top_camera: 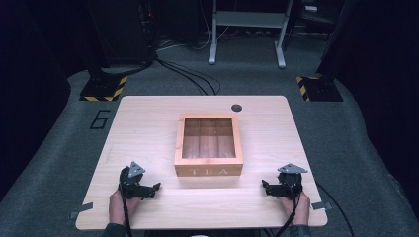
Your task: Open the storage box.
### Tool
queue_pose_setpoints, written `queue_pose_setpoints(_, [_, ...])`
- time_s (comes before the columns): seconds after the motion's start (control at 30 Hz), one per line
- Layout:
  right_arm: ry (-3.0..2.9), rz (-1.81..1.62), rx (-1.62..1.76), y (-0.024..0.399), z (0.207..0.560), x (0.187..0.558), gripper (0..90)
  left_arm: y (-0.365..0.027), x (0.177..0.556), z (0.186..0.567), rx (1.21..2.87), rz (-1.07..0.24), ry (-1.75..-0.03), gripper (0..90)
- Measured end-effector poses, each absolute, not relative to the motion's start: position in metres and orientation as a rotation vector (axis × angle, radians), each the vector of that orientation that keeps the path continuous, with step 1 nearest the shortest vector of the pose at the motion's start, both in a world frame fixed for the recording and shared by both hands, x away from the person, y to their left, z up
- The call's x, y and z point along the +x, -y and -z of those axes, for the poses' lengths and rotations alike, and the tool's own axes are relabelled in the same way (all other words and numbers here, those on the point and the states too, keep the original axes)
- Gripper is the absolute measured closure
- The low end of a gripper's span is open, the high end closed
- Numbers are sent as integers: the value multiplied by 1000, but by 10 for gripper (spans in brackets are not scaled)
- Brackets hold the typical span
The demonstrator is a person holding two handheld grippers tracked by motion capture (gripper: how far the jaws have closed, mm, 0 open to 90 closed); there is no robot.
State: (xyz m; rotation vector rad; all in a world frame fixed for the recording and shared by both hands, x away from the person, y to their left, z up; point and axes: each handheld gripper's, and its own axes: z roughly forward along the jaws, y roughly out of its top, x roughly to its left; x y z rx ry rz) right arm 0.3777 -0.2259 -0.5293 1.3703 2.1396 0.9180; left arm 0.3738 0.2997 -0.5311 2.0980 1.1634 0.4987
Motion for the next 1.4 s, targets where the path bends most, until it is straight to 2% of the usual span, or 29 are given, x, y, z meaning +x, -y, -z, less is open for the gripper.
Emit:
queue_pose_setpoints(0.43, [-2173, -906, 1371, 224, 529, 379, 0, -300, 374, 531, 2099, -499, -1163, 8])
queue_pose_setpoints(0.77, [-2207, -952, 1355, 224, 526, 379, 0, -300, 374, 531, 2100, -501, -1161, 9])
queue_pose_setpoints(1.4, [-2242, -1135, 1225, 189, 494, 383, 0, -300, 374, 531, 2098, -507, -1161, 9])
